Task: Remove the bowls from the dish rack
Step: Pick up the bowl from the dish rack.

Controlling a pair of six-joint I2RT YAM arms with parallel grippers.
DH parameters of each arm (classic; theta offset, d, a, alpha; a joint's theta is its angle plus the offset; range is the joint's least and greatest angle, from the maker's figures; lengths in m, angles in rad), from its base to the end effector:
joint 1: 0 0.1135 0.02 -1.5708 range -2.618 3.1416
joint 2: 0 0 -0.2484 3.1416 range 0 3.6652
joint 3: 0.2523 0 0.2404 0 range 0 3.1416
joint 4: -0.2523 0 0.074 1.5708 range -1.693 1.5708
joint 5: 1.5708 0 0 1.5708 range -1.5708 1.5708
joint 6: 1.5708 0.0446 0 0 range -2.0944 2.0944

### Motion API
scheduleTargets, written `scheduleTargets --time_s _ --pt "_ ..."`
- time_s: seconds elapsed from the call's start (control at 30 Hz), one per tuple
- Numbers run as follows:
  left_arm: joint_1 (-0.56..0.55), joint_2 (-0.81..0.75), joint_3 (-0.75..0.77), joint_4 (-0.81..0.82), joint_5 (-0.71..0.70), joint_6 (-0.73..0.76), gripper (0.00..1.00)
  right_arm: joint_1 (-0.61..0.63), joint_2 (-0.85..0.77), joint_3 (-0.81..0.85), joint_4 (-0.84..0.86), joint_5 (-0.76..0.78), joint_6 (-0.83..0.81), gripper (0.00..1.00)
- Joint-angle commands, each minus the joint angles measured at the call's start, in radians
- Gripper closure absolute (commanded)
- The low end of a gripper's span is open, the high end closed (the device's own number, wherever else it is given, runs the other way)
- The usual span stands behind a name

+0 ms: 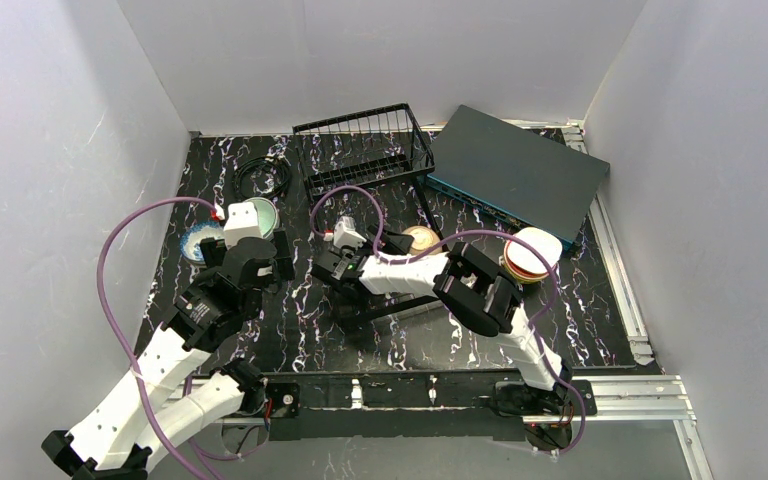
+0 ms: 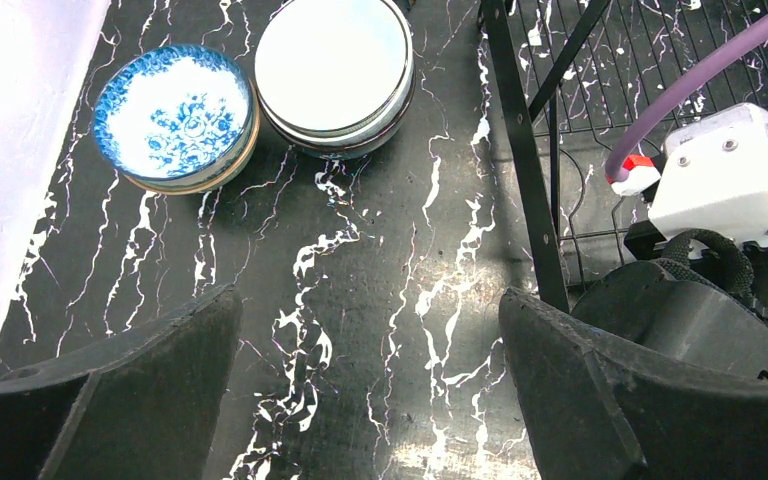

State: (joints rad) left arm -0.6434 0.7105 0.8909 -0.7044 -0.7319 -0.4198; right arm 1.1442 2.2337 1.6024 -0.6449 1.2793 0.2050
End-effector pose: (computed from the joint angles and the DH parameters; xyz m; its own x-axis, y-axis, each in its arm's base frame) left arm 0.1321 -0.0618 0.3227 -0.3588 -0.1099 -0.9269 -0.1783 0.9828 -0.0475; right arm 0.2133 0.3660 0.1373 -0.4175 -0.7772 -0.4709 -0.0629 0.5416 -0.8383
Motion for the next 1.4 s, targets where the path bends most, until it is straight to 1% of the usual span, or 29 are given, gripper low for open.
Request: scheduleTargets --time_s 0.0,0.17,0.33,0.5,0.6,1.17,1.37 --pt "0.008 -0.014 -0.009 -0.005 -0.011 -0.008 0.02 -0.001 0.038 -0.002 -0.117 -0.020 -0.043 0.18" --pt "0.011 -0.012 -0.009 -0.003 -0.002 -0.008 0.02 -0.001 0.014 -0.003 -0.110 -0.016 -0.054 0.24" --pt "0.016 -0.011 -0.012 0.003 0.012 -0.007 0.02 0.001 -0.019 0.022 -0.123 -0.025 -0.064 0.34" --pt "0.025 -0.010 -0.013 0.008 0.029 -0.007 0.02 0.003 -0.068 0.025 -0.110 -0.043 -0.091 0.41" --pt "0.028 -0.010 -0.013 0.010 0.038 -0.007 0.02 0.003 -0.098 0.029 -0.109 -0.071 -0.095 0.47" --pt "0.048 -0.010 -0.020 0.026 0.091 -0.005 0.02 0.002 -0.264 0.016 -0.047 -0.221 -0.098 0.62" --pt "0.051 -0.017 -0.023 0.042 0.151 -0.010 0.02 -0.008 -0.347 -0.024 0.042 -0.313 -0.097 0.65"
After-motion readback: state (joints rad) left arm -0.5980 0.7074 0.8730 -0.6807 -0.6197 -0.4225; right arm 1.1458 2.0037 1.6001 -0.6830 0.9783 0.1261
